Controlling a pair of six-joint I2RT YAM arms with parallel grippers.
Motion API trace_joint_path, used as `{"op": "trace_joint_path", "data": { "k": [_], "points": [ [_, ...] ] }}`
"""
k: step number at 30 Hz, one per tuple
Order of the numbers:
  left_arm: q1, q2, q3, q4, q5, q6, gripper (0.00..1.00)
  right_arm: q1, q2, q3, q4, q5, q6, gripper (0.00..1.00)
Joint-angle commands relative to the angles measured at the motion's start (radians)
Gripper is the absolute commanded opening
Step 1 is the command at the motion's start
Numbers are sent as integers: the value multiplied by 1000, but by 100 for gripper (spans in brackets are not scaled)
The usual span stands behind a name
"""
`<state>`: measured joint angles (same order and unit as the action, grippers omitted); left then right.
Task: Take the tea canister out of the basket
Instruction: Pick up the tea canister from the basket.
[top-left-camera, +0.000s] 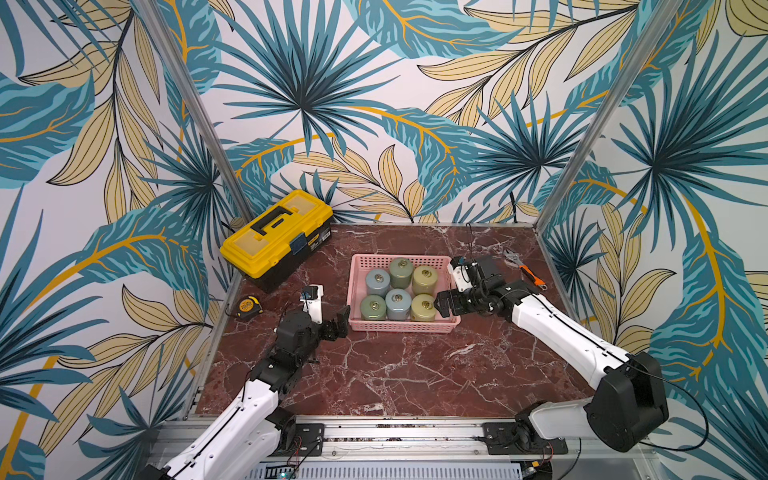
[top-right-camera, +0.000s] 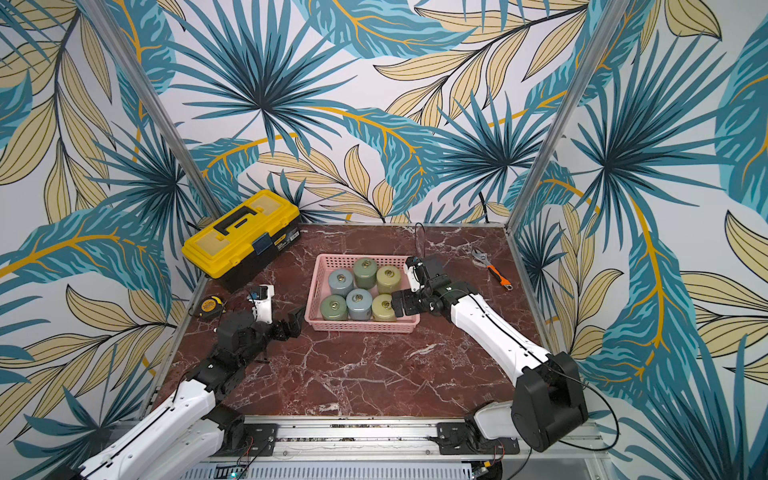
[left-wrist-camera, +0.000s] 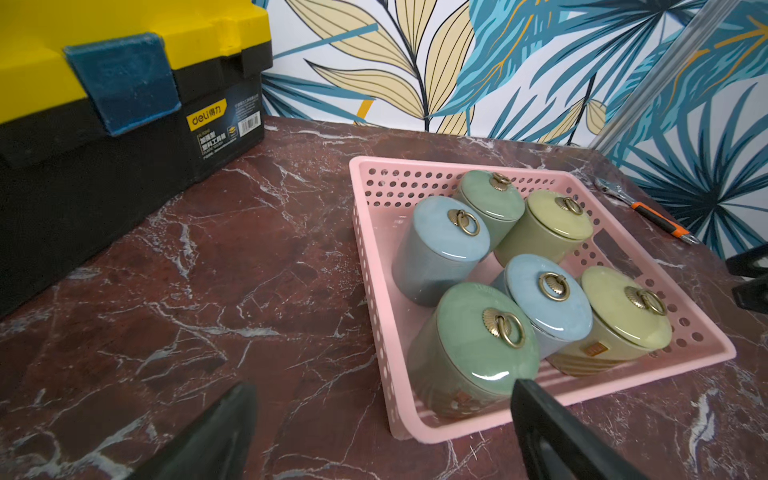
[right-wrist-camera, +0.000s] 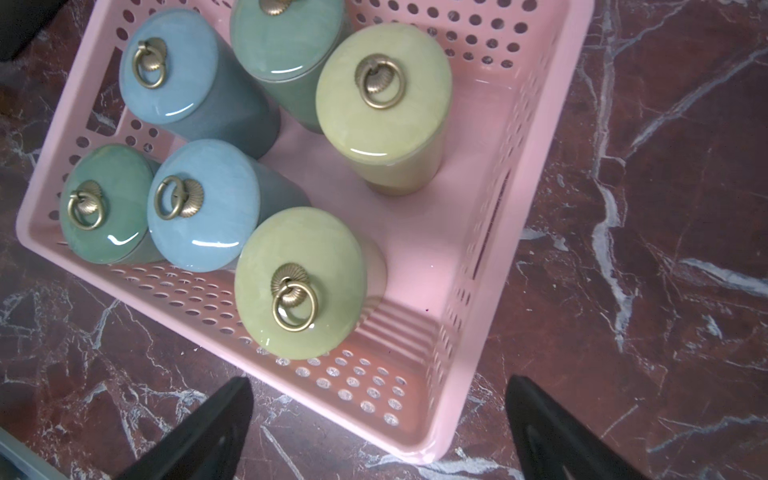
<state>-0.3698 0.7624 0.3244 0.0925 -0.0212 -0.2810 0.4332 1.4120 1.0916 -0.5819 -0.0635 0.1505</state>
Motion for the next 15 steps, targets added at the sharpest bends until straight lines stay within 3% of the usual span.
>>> {"op": "trace_joint_path", "data": {
  "k": [1, 15],
  "points": [
    [0, -15, -44, 112, 50, 37, 100, 38, 45, 44, -54, 51, -35, 99],
    [0, -22, -21, 61, 17, 31, 100, 119, 209, 165, -80, 89, -61, 99]
  ]
}}
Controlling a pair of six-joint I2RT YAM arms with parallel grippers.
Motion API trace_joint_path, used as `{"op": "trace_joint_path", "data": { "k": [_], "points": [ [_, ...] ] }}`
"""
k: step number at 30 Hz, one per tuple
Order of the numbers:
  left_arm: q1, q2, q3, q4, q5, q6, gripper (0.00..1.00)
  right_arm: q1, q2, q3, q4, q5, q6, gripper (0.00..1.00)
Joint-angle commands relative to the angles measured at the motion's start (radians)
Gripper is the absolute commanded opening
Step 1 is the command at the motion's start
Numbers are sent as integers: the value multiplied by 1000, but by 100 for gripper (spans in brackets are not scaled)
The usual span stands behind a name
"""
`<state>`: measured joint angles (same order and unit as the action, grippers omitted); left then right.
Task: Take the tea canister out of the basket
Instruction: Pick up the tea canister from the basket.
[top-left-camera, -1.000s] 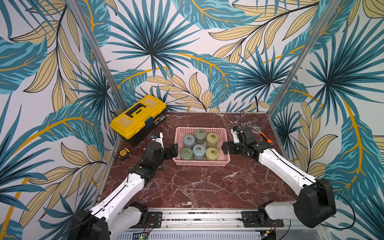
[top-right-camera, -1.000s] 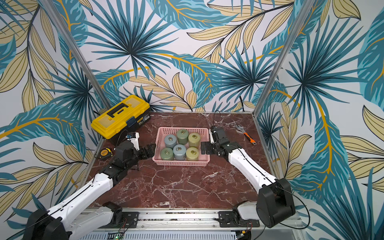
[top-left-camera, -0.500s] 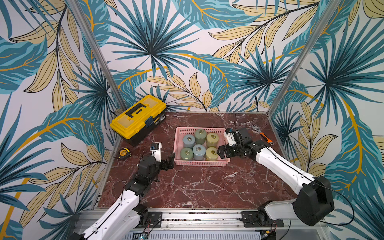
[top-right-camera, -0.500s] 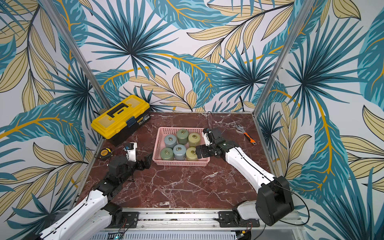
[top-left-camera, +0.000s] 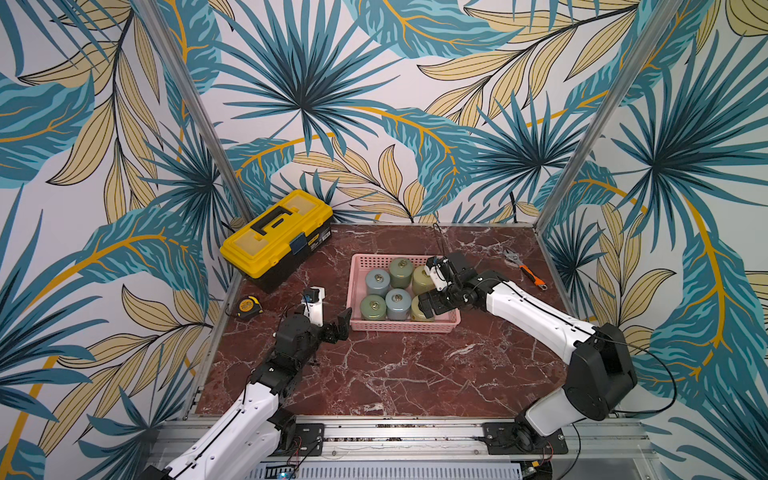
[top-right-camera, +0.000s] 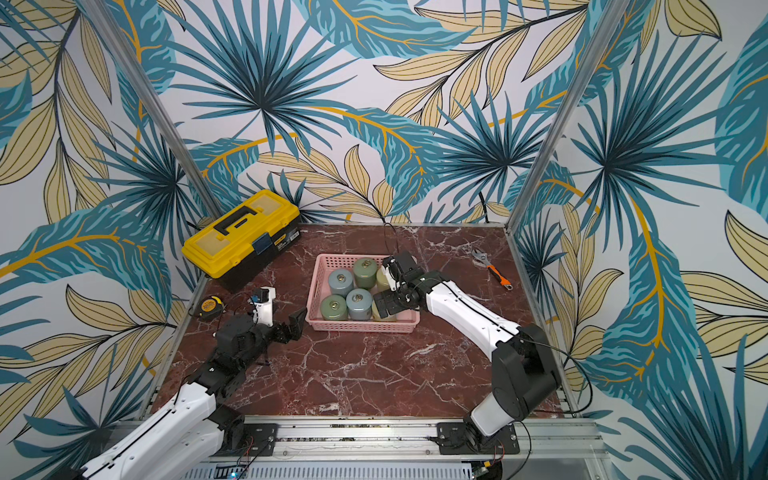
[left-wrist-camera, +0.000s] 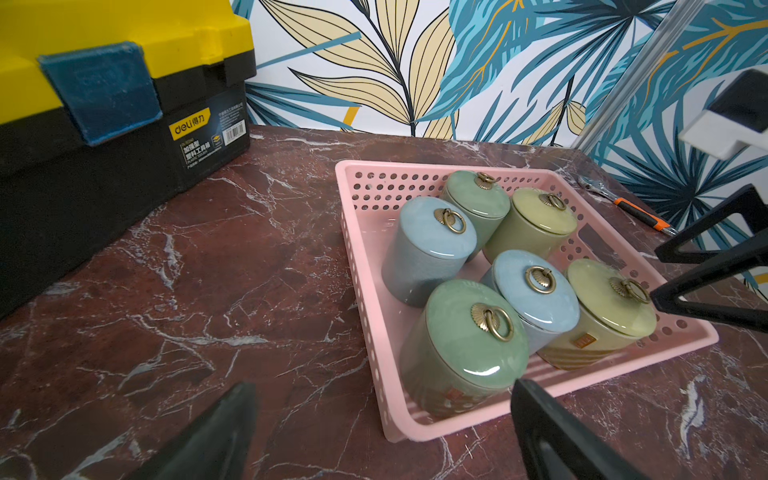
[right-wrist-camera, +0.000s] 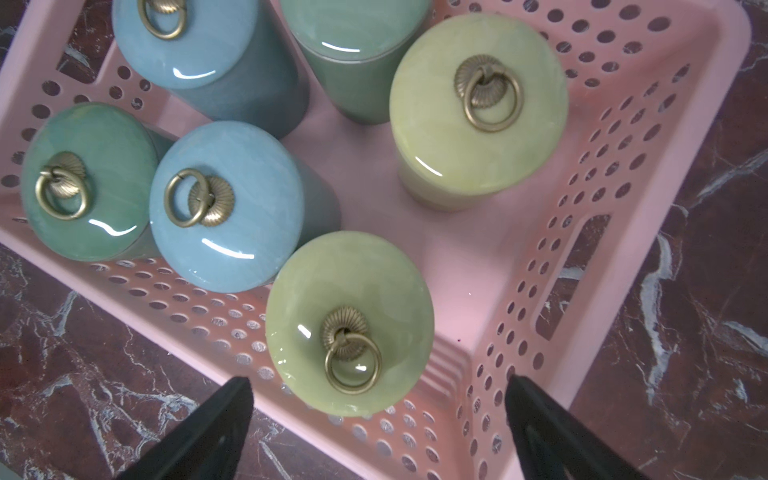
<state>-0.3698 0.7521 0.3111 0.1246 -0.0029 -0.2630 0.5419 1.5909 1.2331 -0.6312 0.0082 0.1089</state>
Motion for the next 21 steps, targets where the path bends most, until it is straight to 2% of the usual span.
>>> {"op": "trace_joint_path", "data": {
  "k": [1, 21],
  "points": [
    [0, -12, -7, 29, -3, 13, 100, 13, 42, 33, -37, 21, -20, 99],
    [-1, -11, -5, 26, -4, 15, 100, 41, 179, 87, -34, 28, -15, 99]
  ]
}}
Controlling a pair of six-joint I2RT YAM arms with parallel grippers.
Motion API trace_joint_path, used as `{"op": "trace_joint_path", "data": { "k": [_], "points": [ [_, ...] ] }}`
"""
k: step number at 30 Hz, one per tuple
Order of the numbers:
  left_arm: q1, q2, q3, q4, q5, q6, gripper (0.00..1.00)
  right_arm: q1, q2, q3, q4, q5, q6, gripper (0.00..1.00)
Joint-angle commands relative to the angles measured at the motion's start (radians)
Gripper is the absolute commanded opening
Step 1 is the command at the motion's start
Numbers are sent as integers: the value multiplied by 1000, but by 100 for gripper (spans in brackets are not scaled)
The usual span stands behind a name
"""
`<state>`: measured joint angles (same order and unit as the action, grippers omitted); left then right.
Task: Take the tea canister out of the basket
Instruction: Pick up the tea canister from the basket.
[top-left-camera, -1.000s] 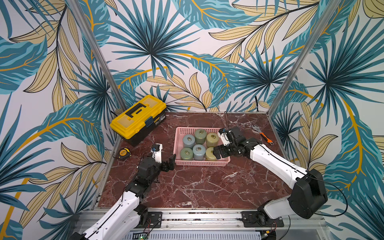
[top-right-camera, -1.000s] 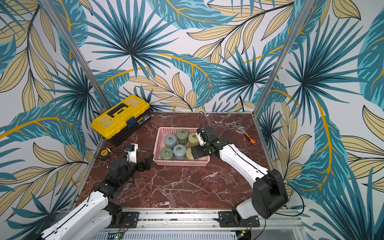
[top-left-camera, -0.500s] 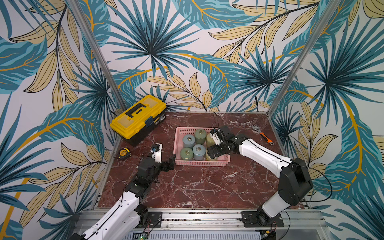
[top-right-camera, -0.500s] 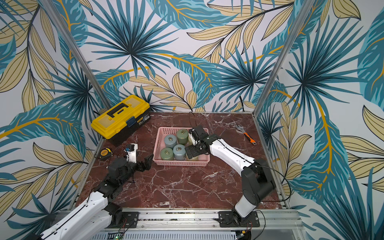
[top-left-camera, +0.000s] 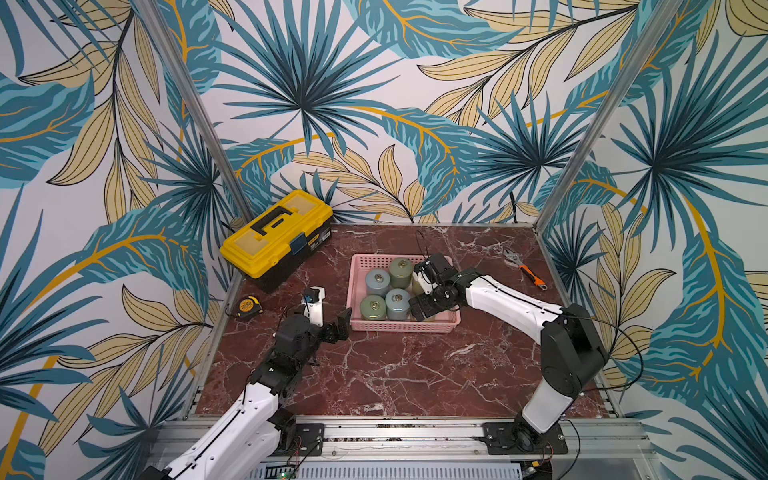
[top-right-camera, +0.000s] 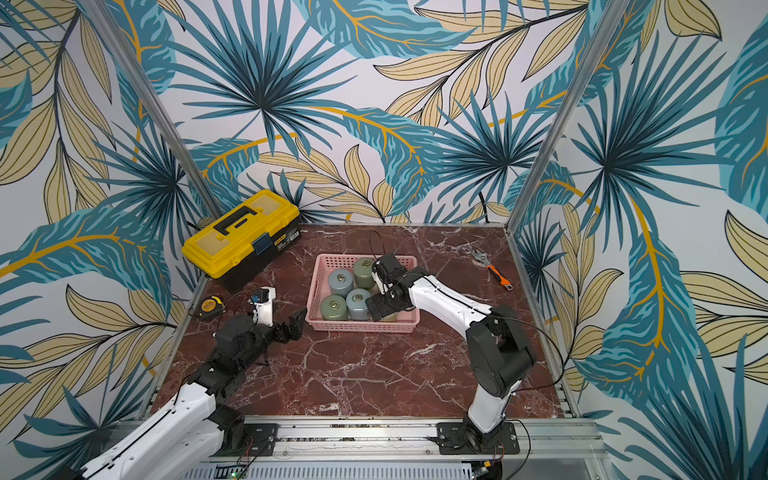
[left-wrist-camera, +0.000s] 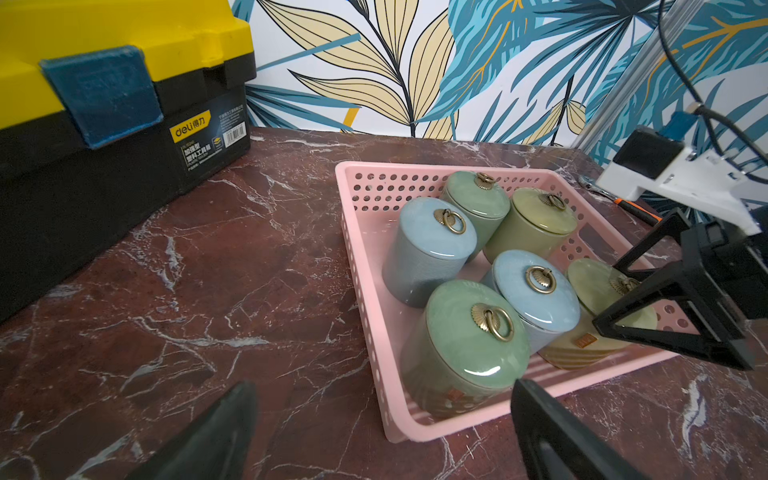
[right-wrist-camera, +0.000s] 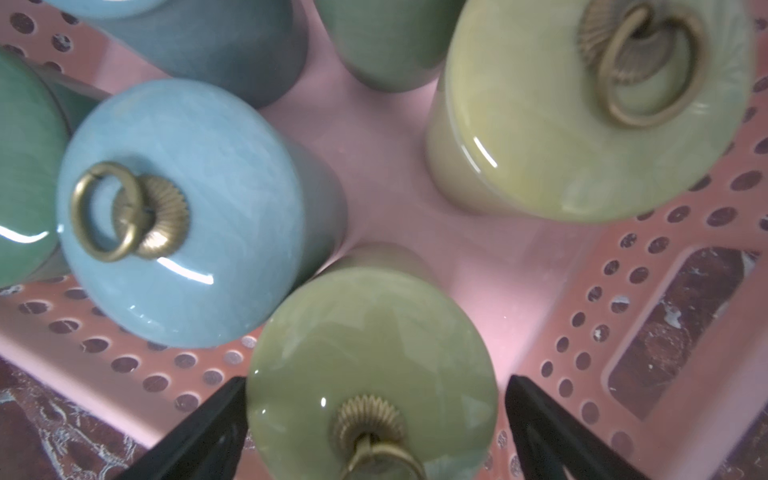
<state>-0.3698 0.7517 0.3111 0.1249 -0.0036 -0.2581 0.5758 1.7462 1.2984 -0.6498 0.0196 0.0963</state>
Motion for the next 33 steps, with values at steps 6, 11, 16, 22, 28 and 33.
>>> {"op": "trace_joint_path", "data": {
  "k": [6, 11, 16, 22, 28, 33],
  "points": [
    [0, -11, -5, 25, -5, 10, 100, 6, 58, 37, -10, 29, 2, 99],
    [0, -11, -5, 25, -4, 10, 100, 6, 77, 40, -7, 31, 7, 99],
    [0, -11, -4, 25, -5, 10, 100, 7, 84, 42, -7, 29, 10, 96],
    [-1, -11, -4, 24, -3, 10, 100, 7, 84, 41, -8, 23, 13, 76],
    [0, -11, -4, 24, -5, 11, 100, 7, 74, 41, -13, 23, 19, 61],
    [0, -12, -6, 26, -6, 10, 100, 7, 49, 53, -21, 43, 26, 57]
  ]
}}
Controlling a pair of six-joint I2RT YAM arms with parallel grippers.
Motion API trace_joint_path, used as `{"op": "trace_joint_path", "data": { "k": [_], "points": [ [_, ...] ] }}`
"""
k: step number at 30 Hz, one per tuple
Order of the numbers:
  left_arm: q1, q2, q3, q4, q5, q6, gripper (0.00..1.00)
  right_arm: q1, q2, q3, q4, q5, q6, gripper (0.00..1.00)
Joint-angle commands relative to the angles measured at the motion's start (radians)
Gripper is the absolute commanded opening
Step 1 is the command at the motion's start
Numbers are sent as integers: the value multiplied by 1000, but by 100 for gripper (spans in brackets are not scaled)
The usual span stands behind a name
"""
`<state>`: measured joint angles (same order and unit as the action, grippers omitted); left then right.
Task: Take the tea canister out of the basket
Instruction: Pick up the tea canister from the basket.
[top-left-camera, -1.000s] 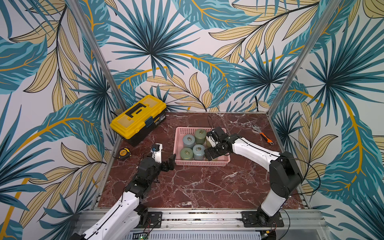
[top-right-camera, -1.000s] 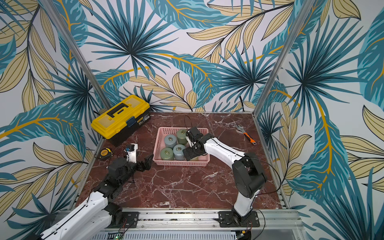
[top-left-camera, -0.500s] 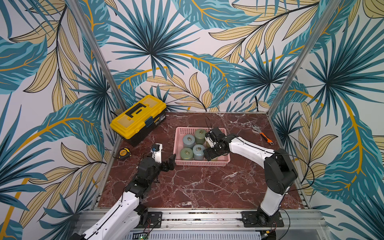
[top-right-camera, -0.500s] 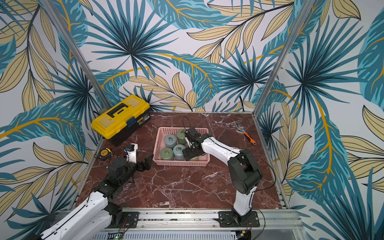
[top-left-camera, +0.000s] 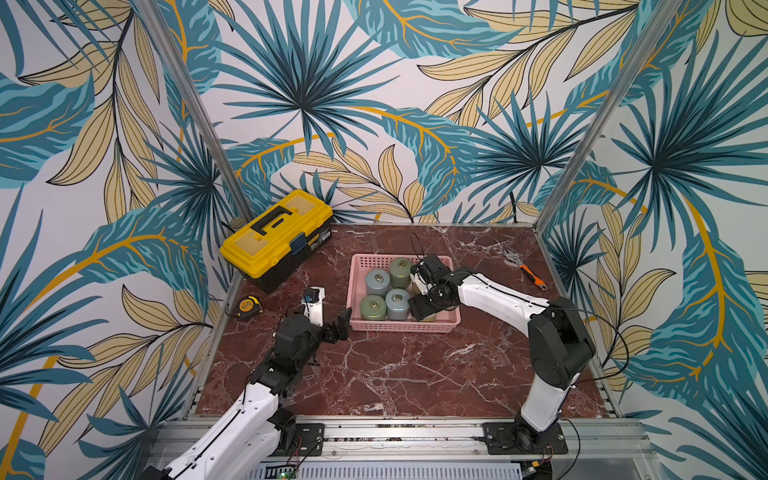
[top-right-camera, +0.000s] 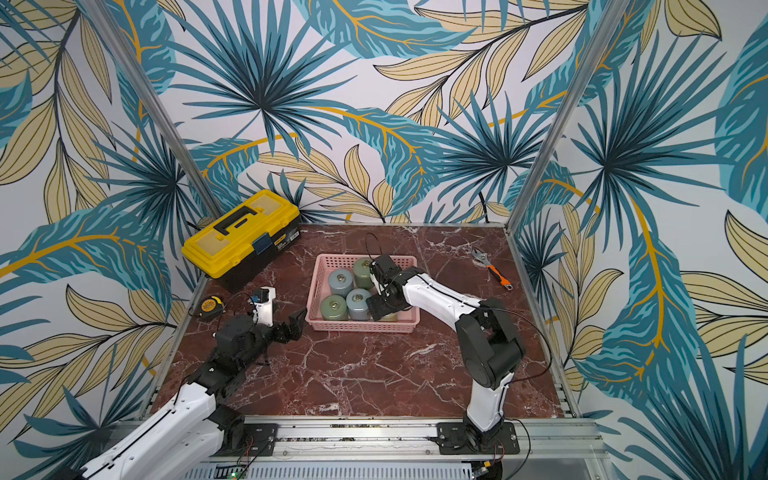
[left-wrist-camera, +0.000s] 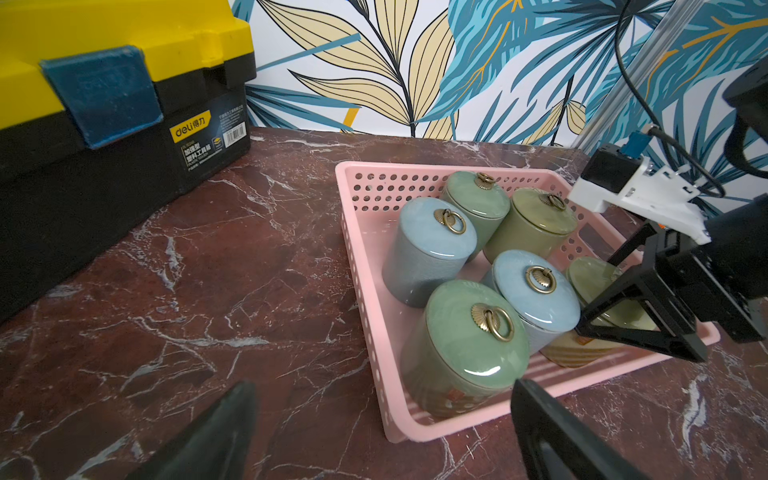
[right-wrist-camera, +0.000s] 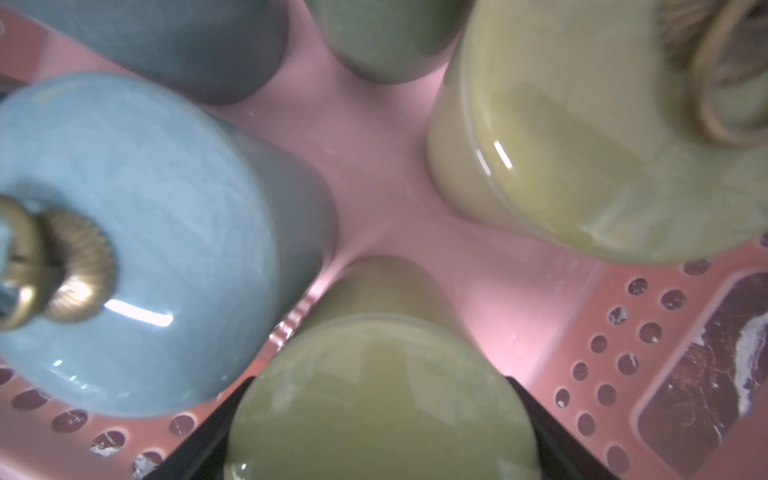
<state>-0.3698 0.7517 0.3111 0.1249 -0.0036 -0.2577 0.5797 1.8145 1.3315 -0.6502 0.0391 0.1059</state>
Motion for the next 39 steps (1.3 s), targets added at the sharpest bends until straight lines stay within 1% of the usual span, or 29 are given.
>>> {"op": "trace_joint_path", "data": {
  "k": [1, 16, 23, 31, 39],
  "points": [
    [0, -11, -6, 27, -6, 9, 100, 3, -25, 25, -24, 28, 15, 56],
    [-1, -11, -6, 29, -3, 7, 100, 2, -104, 141, -126, 108, 10, 55],
    [0, -11, -7, 30, 4, 4, 100, 3, -146, 170, -157, 113, 13, 55],
    [0, -16, -4, 24, 5, 1, 100, 4, -202, 154, -179, 102, 26, 55],
    [0, -22, -3, 18, 4, 2, 100, 28, -289, 74, -185, 71, 59, 55]
  ]
}}
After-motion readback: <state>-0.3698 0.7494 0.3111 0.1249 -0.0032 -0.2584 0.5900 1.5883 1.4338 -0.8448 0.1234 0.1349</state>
